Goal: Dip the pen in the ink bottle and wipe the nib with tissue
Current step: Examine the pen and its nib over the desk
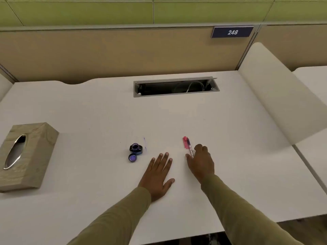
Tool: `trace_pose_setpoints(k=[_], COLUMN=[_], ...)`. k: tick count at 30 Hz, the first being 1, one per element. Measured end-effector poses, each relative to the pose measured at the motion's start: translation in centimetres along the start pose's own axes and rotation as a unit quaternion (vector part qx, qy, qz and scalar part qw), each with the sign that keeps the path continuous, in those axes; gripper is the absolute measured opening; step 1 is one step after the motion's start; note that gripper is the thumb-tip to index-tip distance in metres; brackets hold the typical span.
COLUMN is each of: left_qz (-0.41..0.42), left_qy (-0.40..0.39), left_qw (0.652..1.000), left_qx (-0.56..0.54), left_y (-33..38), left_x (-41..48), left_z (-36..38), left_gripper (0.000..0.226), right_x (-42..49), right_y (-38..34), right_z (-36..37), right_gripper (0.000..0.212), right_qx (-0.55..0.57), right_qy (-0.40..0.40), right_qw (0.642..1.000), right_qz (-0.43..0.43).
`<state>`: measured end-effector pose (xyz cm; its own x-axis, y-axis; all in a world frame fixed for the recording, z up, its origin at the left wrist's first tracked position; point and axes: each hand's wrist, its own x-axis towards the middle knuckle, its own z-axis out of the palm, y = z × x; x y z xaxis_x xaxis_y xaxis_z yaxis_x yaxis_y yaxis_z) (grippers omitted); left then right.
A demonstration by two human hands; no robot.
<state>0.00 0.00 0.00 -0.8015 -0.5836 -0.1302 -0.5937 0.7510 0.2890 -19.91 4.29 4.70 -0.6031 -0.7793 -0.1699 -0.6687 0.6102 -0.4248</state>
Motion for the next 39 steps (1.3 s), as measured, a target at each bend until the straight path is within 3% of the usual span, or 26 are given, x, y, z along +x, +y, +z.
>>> trace_pose_setpoints(k=[9, 20, 23, 26, 29, 35, 37, 39], left_qz=[-0.011, -0.046, -0.077, -0.125, -0.189, -0.276, -0.277, -0.271], left_qy=[0.009, 0.010, 0.019, 0.060, 0.139, 0.207, 0.214, 0.206], left_qw=[1.000, 0.999, 0.996, 0.981, 0.925, 0.752, 0.714, 0.699], left_qx=[0.027, -0.002, -0.038, -0.135, -0.297, -0.562, -0.607, -0.629], left_y=[0.1, 1.2, 1.9, 2.8, 4.3, 5.4, 5.2, 4.9], left_x=[0.2, 0.5, 0.8, 1.4, 1.8, 1.2, 0.7, 0.0], left_z=[0.3, 0.4, -0.1, -1.3, -3.5, -9.1, -10.7, -12.1], left_gripper=[0.071, 0.072, 0.079, 0.070, 0.053, 0.030, 0.029, 0.031], right_x=[1.4, 1.4, 1.1, 0.0, -1.6, -4.9, -5.6, -6.2], right_y=[0.7, 1.9, 1.9, 1.0, -0.5, -3.5, -4.4, -5.2], right_z=[0.4, -0.7, -1.2, -2.3, -3.5, -5.3, -5.6, -5.8], right_gripper=[0.022, 0.016, 0.013, 0.006, 0.005, 0.012, 0.014, 0.016], right_qx=[0.002, 0.056, 0.089, 0.171, 0.285, 0.420, 0.430, 0.441], right_qy=[-0.006, 0.005, 0.011, -0.008, -0.073, -0.191, -0.222, -0.252], right_qw=[1.000, 0.998, 0.996, 0.984, 0.954, 0.886, 0.873, 0.860], right_qz=[0.000, 0.012, -0.022, -0.058, -0.055, -0.058, -0.055, -0.051])
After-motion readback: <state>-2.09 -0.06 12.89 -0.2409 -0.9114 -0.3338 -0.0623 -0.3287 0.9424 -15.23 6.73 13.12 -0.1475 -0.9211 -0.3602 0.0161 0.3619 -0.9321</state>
